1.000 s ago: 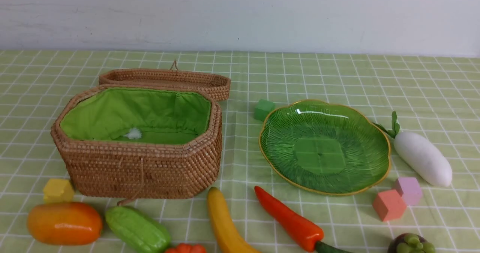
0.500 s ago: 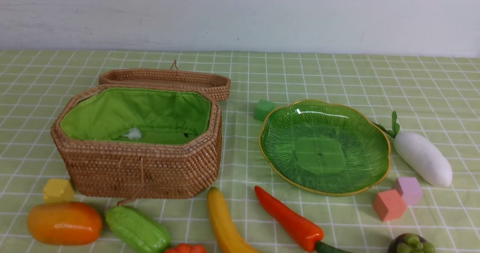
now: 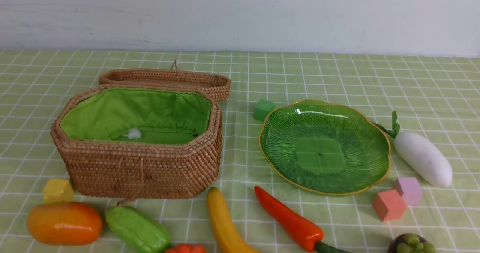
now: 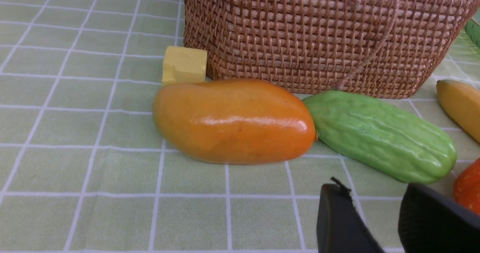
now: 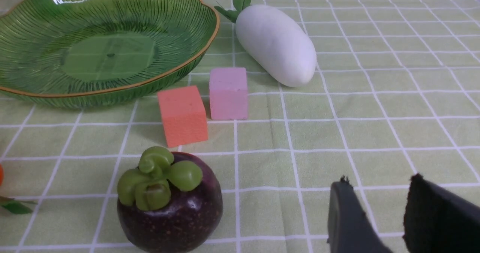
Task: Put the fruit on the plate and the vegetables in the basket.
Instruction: Use the left arm to grab a pumpkin and put it into the left basket
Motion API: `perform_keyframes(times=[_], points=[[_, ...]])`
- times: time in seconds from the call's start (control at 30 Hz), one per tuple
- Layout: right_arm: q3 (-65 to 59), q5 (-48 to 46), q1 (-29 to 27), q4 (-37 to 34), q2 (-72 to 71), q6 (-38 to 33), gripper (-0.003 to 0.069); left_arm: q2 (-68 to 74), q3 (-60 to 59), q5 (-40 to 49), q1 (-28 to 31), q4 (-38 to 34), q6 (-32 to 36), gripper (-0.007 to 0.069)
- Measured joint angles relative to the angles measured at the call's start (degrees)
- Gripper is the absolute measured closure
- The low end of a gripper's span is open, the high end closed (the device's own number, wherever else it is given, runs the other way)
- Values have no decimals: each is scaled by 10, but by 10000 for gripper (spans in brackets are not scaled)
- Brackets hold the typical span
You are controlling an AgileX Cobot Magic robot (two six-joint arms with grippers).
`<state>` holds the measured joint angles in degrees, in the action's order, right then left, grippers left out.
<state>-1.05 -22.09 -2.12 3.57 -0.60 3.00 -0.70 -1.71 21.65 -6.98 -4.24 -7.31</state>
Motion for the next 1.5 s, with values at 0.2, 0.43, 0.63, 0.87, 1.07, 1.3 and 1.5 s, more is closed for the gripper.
perform_keyframes(times=[0.2, 0.43, 0.63, 0.87, 1.07, 1.3, 1.5], points=[[0, 0, 0, 0, 0, 0, 417, 0, 0, 0, 0, 0, 0, 386], [0, 0, 0, 0, 0, 0, 417, 0, 0, 0, 0, 0, 0, 386], [0, 0, 0, 0, 0, 0, 417, 0, 0, 0, 0, 0, 0, 386], [0, 0, 0, 0, 0, 0, 417, 0, 0, 0, 0, 0, 0, 386], [0, 0, 0, 0, 0, 0, 417, 0, 0, 0, 0, 0, 0, 386], [0, 0, 0, 0, 0, 0, 417, 0, 0, -5, 0, -2, 0, 386], [0, 0, 0, 0, 0, 0, 417, 0, 0, -105, 0, -41, -1, 386]])
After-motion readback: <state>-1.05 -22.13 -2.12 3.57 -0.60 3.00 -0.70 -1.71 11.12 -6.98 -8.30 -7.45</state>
